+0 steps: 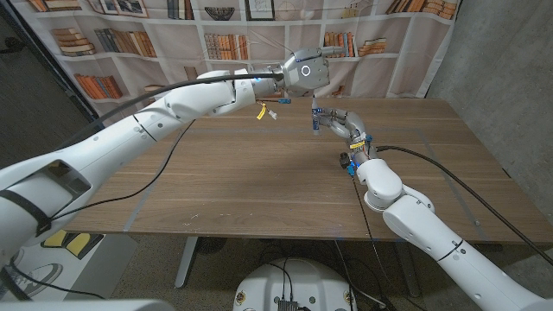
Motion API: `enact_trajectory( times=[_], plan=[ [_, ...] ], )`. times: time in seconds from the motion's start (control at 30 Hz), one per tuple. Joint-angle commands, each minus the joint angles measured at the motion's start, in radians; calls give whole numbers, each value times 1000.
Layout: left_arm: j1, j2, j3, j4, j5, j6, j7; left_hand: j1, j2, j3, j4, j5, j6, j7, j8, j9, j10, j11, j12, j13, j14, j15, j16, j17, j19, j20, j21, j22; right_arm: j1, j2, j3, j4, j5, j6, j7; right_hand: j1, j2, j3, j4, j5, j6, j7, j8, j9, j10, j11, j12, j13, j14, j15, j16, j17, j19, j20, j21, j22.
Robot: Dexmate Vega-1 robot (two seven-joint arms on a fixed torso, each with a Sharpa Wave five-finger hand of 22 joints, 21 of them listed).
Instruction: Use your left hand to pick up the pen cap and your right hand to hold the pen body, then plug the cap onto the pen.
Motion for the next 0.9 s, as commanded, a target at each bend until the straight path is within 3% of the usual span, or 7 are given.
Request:
enact_trajectory(
  times=[0.03,0.9],
  plan=[
    [-1,7,3,2,-6,-8,4,3,-3,53,44,4,5,-7,5,3,52,-49,6,69,2,-115,-1,1,7,-76,0,3,0,-6,4,1,52,12,28,5,9,22,18,5,56,-44,4,2,82,-75,10,2,9,-89,0,0,10,-100,0,3],
    [-6,23,2,10,11,-23,0,2,-7,61,43,4,4,-6,9,3,53,-48,7,68,1,-117,-2,1,7,-76,-1,3,18,-12,-5,18,74,0,38,2,9,24,17,4,53,-44,2,2,81,-75,9,2,10,-89,-2,-1,10,-99,0,3]
  ],
)
